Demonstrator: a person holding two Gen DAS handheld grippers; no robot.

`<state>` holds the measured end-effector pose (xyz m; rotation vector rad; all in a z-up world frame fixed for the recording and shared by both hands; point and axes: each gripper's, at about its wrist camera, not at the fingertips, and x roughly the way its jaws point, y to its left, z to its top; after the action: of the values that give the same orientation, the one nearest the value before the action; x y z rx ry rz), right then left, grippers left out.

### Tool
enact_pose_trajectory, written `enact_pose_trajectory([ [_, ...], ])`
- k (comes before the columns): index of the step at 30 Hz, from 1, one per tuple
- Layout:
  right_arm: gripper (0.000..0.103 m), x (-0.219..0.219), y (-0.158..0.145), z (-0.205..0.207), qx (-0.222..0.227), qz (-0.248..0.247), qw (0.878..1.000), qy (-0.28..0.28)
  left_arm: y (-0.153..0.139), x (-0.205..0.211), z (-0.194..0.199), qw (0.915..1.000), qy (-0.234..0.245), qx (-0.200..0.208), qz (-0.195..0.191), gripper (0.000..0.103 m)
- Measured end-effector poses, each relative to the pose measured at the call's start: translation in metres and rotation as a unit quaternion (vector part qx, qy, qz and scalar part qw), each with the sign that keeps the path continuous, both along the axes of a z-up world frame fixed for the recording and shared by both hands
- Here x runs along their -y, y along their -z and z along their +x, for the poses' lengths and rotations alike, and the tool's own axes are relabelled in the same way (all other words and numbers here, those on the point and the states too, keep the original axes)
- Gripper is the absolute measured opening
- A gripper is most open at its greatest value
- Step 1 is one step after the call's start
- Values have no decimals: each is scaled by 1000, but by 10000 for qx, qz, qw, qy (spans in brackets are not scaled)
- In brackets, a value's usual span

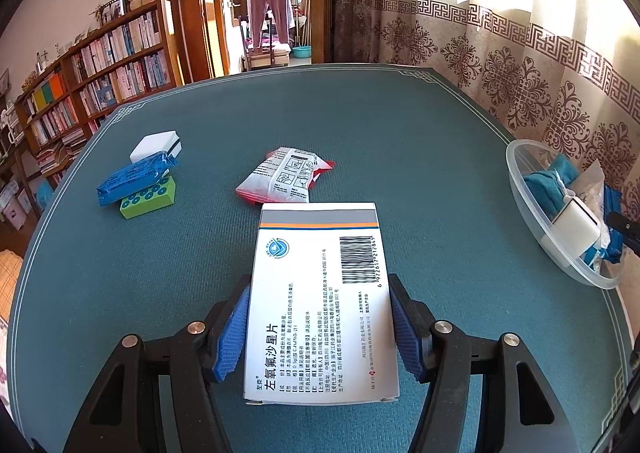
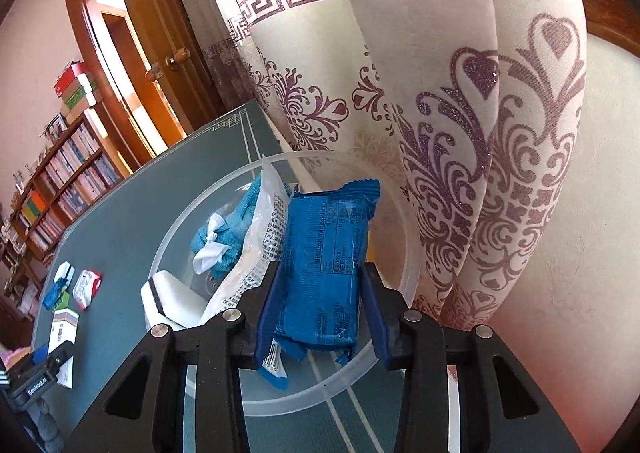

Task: Organize objects
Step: 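Lower the blue pack into the bowl and open the right tool, then carry the white medicine box over the bowl and open the left tool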

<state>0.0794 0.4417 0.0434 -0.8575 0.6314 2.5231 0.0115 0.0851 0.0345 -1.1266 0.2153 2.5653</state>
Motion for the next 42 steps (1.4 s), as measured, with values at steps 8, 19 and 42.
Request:
enact_pose_trajectory([
  [8, 41, 2, -1, 15, -63, 66, 9999, -61, -9, -12, 3, 9998, 169, -90, 17, 66],
  [19, 52, 29, -20, 42, -298, 1014, 9943, -175, -33, -61, 2, 9959, 833, -83, 339, 66],
  [42, 53, 44, -11, 42, -361, 1158, 9919, -370, -38, -192, -24, 9559, 2547, 349, 1417, 66],
])
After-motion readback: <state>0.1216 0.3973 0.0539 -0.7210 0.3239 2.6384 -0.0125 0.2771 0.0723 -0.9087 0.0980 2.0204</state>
